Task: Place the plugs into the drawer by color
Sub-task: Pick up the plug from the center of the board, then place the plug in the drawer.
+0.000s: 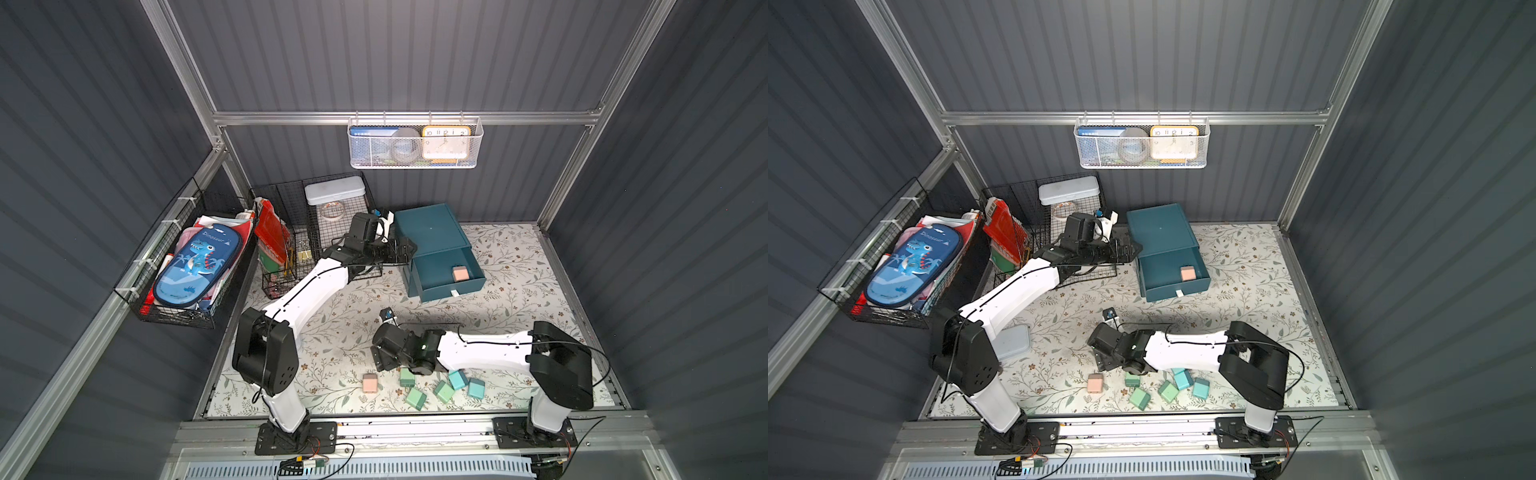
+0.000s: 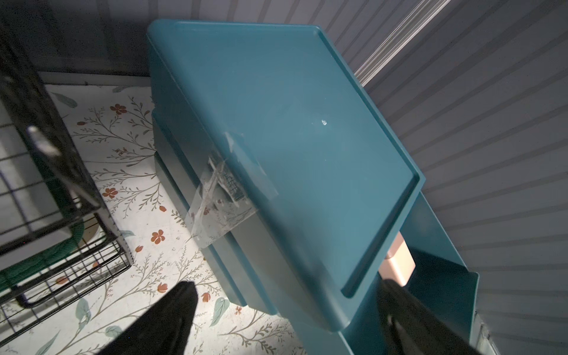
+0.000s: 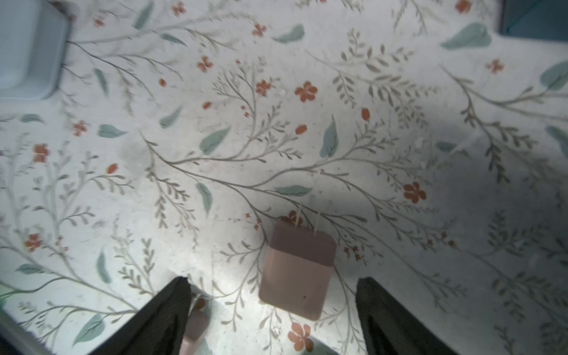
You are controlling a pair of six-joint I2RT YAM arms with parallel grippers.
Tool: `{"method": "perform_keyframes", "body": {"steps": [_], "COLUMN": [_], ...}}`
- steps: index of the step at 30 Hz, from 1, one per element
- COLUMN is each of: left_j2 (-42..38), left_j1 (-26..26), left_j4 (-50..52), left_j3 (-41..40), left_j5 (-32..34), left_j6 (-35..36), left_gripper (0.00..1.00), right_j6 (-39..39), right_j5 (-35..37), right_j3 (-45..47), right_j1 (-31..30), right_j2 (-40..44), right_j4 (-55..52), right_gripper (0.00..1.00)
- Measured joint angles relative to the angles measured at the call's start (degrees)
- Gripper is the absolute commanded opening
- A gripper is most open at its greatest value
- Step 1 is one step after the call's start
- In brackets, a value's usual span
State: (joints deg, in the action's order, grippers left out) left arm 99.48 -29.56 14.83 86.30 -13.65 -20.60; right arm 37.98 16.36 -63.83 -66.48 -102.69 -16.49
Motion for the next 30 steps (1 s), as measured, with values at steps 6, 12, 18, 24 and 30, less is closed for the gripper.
{"method": "perform_keyframes", "body": {"steps": [6,12,18,24,30], "left_j2": [-0.1,-0.1,-0.1,-0.1,-0.1], "left_j1": [0.1,0.1,0.1,0.1,0.1], "left_j4": [0.2,0.2,0.2,0.2,0.2], "left_j3": [-0.5,-0.7,-0.7,-0.7,-0.6], "left_j5": [0.0,0.0,0.0,0.0,-0.2], "left_j6": [-0.2,-0.2,-0.2,-0.1,-0.2], "left_gripper": [0.97,0.97,0.97,0.97,0.96], "right_j6": [4.2,4.9,4.3,0.3,-8.2], "right_j5": [-0.5,-1.7,-0.5,4.7,8.2], "right_j3": [-2.4,-4.5,-4.8,-8.3,-20.8], "right_j1": [1.4,2.2,1.7,-0.1,9.9], "right_j2": [-4.9,-6.6,-4.3,12.7,26.8], "right_j4": [-4.0,-5.4,-8.7,-16.5,-20.8], "right_gripper": [0.76,0.38,0.25,0.23,0.22]}}
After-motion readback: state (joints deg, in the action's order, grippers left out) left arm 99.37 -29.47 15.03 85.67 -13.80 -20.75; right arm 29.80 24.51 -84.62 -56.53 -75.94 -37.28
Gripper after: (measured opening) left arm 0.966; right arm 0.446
